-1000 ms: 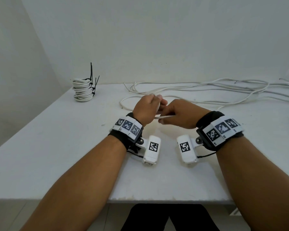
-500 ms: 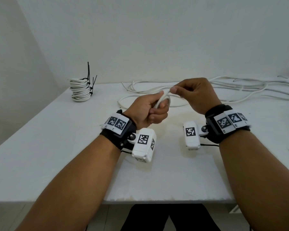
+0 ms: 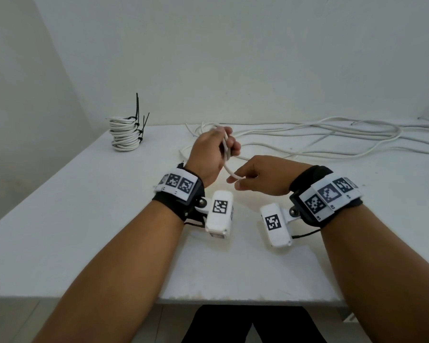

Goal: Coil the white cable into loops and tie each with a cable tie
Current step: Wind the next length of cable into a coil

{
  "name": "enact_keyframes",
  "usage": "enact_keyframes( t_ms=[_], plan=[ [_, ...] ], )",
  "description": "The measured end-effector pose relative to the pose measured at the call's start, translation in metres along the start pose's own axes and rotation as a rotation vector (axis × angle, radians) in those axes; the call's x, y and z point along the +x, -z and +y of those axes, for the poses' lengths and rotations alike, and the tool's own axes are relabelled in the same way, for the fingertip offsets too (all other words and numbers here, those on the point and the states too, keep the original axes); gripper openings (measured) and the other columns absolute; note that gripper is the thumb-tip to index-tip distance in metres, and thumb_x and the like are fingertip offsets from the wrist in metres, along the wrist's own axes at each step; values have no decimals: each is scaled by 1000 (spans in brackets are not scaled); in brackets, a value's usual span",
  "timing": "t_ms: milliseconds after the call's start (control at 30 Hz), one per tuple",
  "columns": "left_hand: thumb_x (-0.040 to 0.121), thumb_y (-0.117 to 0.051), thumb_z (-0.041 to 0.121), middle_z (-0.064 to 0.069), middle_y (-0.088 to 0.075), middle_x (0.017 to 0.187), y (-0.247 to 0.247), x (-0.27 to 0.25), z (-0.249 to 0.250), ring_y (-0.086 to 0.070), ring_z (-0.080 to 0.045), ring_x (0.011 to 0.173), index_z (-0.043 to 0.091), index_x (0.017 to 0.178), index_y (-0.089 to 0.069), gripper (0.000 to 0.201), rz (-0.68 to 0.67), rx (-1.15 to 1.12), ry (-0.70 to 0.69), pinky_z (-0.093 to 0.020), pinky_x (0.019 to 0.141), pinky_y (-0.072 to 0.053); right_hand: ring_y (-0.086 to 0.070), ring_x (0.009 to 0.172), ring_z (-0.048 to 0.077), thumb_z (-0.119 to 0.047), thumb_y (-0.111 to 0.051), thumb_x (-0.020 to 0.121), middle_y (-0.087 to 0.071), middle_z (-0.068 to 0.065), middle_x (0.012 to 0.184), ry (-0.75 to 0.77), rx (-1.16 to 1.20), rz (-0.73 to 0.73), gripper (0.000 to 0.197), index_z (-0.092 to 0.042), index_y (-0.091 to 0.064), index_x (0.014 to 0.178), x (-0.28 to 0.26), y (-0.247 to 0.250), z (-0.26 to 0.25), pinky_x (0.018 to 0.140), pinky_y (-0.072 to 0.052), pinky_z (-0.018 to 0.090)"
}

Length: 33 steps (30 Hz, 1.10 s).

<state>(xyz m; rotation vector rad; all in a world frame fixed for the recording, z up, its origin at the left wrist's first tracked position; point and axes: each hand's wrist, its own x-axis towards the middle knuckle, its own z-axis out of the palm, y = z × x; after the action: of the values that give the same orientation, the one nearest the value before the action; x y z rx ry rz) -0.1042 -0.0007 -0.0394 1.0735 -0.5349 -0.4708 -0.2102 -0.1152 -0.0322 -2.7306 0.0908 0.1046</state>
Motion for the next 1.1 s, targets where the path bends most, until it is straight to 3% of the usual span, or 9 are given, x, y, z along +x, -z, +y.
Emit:
enact_keyframes(
  t_ms=[167,300,400,567,733,800,967,1033,1100],
  plan=[
    [103,-33,16,-3,-54,67,-3,-8,-4,-58,-16,63,12,85,-54,28,-42,605,20,-28,64,-46,-50,59,6,-31,-66,89,-63,-5,71,96,6,151,14,-29,-77,98,-9,3,0,61,-43,24],
    [93,-41,4,-19,-65,73,-5,-16,1,-60,-28,66,6,71,-52,25,-309,1096,94,-26,58,-42,-50,52,2,-21,-81,76,-60,-15,56,182,179,380,6,-23,-76,73,-9,7,3,50,-36,13],
    [94,-37,9,-3,-49,49,-6,-19,0,-47,-20,45,4,70,-51,28,-332,888,226,-23,45,-33,-54,54,1,-22,-88,69,-66,-7,60,204,293,555,19,-14,-71,70,-9,12,12,52,-41,13],
    [98,-31,22,3,-26,46,-6,-19,-2,-21,-12,38,13,60,-44,41,-378,412,245,-20,39,-16,-61,62,9,-20,-81,78,-72,6,71,245,509,695,12,-9,-76,79,-11,20,29,62,-50,23],
    [102,-20,48,4,-22,44,-9,-19,0,-18,-9,34,12,60,-43,59,-443,145,269,-21,38,-12,-45,50,5,-31,-72,88,-61,-10,54,193,540,738,13,-33,-76,75,-5,18,36,53,-38,20],
    [101,-17,52,5,-23,43,-9,-19,3,-16,-8,34,13,60,-43,63,-460,75,270,-19,35,-15,-42,45,4,-37,-66,92,-54,-14,47,145,508,700,33,-44,-69,60,-4,17,37,50,-36,17],
    [103,-21,43,5,-34,51,-7,-17,10,-31,-7,40,12,75,-46,48,-463,-216,192,-19,40,-24,-43,43,3,-46,-52,98,-55,-11,49,-17,346,452,41,-42,-70,61,-4,9,33,52,-38,18],
    [104,-22,36,2,-40,60,-8,-15,8,-38,-10,47,8,88,-51,44,-406,-255,160,-21,46,-33,-44,42,2,-47,-49,99,-55,-11,48,-73,225,302,48,-33,-67,56,-3,5,26,53,-38,18],
    [105,-25,30,1,-44,67,-8,-14,5,-41,-12,52,5,101,-53,38,-313,-224,141,-22,50,-38,-45,46,5,-46,-47,99,-57,-8,57,-64,144,181,45,-17,-66,71,-1,0,18,60,-40,24]
  ],
)
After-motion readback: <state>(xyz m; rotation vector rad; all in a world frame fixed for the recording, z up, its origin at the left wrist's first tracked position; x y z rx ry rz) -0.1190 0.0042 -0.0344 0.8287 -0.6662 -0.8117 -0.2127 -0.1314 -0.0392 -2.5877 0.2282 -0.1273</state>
